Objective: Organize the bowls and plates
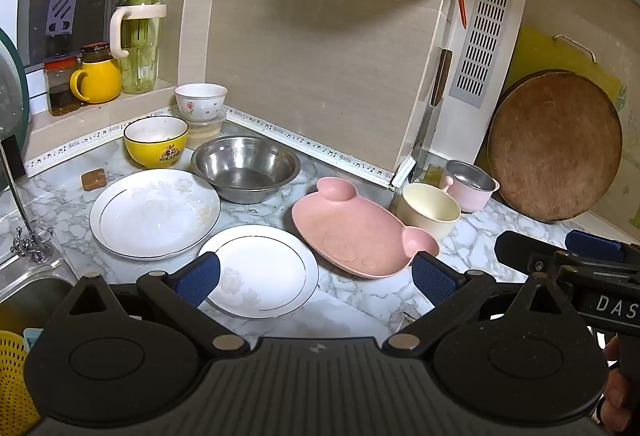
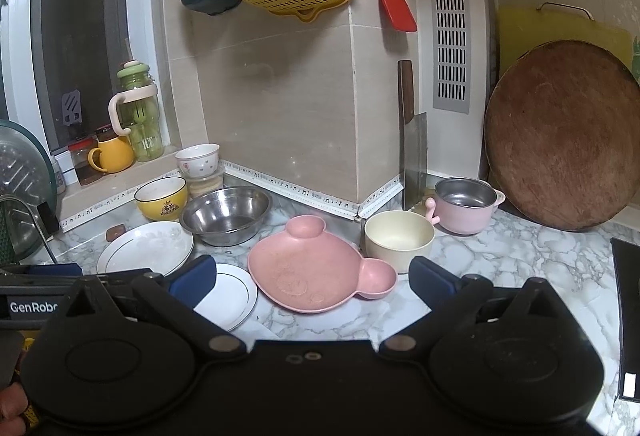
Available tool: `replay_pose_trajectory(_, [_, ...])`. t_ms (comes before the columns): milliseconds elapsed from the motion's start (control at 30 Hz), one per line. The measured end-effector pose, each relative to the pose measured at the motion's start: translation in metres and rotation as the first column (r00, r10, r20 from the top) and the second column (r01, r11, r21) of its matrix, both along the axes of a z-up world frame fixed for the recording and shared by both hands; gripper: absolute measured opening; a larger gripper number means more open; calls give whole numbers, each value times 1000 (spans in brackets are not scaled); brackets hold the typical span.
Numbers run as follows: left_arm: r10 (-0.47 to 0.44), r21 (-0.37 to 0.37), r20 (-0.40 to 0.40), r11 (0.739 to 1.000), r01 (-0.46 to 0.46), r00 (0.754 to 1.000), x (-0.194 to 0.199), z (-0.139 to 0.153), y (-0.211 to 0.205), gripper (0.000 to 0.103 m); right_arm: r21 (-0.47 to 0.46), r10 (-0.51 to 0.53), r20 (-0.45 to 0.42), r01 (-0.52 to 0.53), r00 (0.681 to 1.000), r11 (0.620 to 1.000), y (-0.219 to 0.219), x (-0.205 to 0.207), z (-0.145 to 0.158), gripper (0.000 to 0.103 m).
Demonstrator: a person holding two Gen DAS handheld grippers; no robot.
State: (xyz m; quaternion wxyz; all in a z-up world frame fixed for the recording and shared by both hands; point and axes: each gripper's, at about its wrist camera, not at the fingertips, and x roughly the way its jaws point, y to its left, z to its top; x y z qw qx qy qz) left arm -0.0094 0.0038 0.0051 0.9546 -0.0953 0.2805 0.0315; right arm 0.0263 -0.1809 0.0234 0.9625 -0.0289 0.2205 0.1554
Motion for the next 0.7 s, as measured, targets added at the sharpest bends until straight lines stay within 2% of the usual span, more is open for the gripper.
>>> replay_pose_trajectory(700, [-9,-4,-35,1000,9,999,0,-5,4,103,-25,-28,-15,27,999,999,5,-5,1,103])
